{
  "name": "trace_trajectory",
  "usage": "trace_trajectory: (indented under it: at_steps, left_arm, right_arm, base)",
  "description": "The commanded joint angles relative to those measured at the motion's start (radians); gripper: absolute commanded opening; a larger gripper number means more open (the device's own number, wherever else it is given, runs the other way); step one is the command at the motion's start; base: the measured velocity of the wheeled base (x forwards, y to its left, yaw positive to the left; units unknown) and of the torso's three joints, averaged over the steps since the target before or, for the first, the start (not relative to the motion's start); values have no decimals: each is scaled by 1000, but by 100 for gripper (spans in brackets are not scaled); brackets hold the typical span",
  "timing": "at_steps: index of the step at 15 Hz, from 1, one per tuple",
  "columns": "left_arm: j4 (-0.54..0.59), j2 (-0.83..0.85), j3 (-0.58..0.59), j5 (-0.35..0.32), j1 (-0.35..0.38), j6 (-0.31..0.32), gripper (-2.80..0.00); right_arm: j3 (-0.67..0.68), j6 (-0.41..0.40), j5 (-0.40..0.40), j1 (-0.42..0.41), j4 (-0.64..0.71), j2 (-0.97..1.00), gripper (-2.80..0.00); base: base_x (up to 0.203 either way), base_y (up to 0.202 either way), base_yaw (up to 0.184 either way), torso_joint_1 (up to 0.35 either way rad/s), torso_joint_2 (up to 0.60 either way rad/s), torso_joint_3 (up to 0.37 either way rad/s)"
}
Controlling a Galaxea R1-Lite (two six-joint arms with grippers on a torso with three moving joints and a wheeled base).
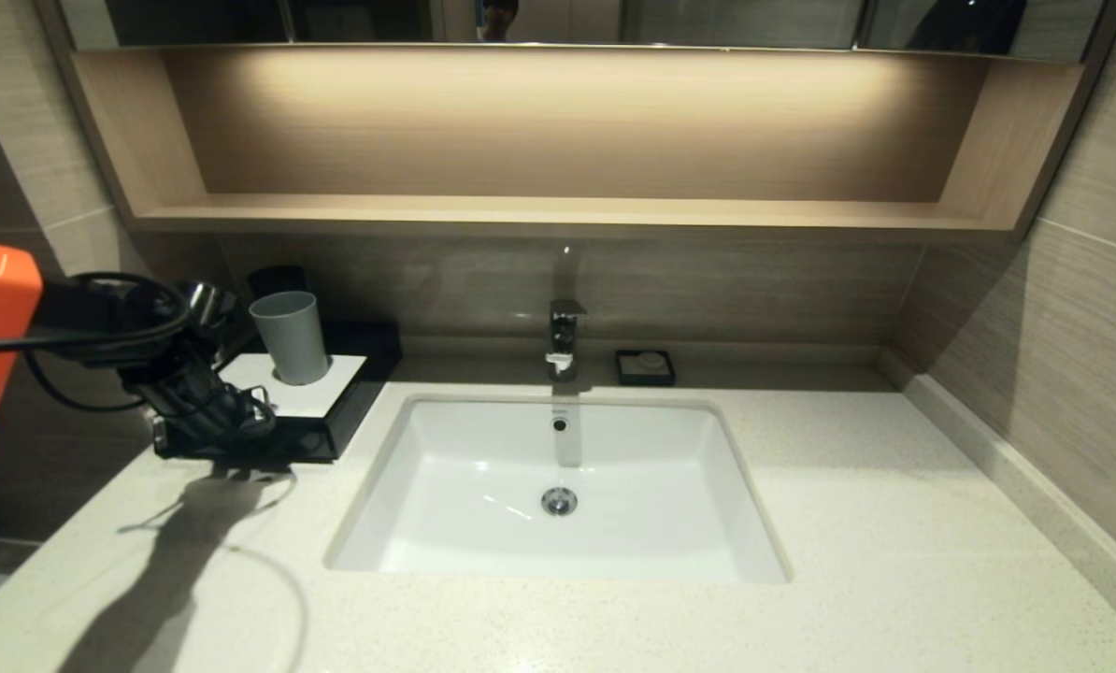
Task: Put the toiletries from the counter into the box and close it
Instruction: Close the drawer
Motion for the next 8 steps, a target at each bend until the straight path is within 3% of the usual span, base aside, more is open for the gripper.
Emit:
trace_trajectory:
  at_steps: [1, 8]
  left_arm:
    - [2, 0, -1, 1, -6, -16, -280]
    - [4, 2, -34, -22, -10, -35, -280]
  right_arm:
    - [2, 0, 0, 0, -1, 1, -280]
    - [2, 0, 0, 0, -1, 1, -280]
  base:
    - [0, 0, 0, 0, 0, 0]
    - [0, 0, 0, 0, 0, 0]
